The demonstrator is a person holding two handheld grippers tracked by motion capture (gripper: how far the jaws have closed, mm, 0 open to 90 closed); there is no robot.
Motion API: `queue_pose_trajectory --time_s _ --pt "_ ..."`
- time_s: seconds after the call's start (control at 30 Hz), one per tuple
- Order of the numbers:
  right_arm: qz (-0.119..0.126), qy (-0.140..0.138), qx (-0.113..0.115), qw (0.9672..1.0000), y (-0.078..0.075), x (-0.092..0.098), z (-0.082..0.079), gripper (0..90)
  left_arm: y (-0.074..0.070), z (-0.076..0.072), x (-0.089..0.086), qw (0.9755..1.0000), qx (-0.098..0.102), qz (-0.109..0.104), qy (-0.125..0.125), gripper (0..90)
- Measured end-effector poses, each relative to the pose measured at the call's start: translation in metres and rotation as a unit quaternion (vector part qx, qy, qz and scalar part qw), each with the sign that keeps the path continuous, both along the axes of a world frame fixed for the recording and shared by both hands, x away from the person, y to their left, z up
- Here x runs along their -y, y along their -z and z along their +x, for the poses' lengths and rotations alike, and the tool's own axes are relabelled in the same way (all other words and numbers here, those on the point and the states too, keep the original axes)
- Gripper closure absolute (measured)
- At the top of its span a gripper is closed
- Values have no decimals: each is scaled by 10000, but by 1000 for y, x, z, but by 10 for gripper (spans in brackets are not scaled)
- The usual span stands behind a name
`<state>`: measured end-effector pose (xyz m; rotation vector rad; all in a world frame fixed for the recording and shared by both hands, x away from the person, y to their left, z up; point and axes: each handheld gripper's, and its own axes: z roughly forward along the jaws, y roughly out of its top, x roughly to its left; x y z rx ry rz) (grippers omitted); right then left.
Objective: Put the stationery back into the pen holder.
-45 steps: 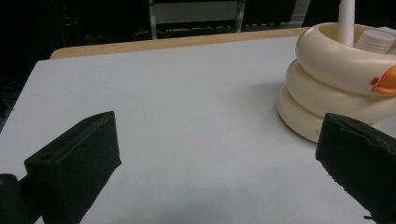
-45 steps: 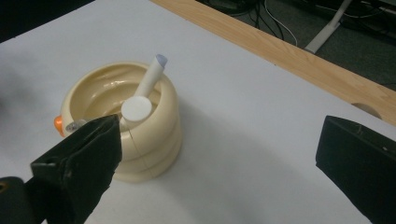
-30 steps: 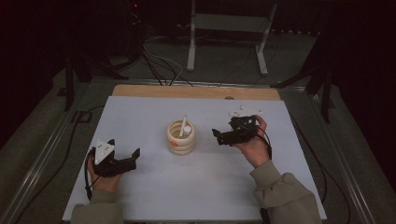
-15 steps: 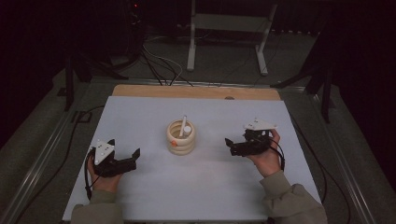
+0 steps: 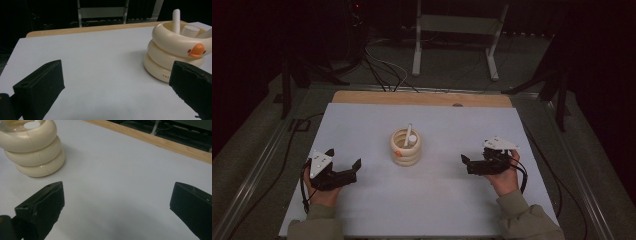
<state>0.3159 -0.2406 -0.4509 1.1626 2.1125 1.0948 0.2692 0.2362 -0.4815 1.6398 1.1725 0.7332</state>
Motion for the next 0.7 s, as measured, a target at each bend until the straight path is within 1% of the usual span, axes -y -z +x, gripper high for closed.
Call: queue_pose_trajectory --time_s 0.07,0.13,0.33,0.53,0.6,0.7 --pt "6 -11 -33 10000 4 3 -4 2 -1 -1 1 10000 27 0 11 3" --pt "-17 29 -14 10000 8 7 -7 2 -2 -2 1 10000 48 -3 36 3" --pt "134 110 45 9998 14 18 -14 2 -4 -3 4 9999 85 35 85 3" --pt "269 172 93 9994 17 25 -19 2 -5 -4 3 9999 124 13 116 3" --pt "259 188 108 9994 18 28 -21 2 -6 -5 2 9998 140 -6 136 3" --pt "332 210 153 9991 21 33 -25 2 -6 -6 0 9998 177 -45 124 3"
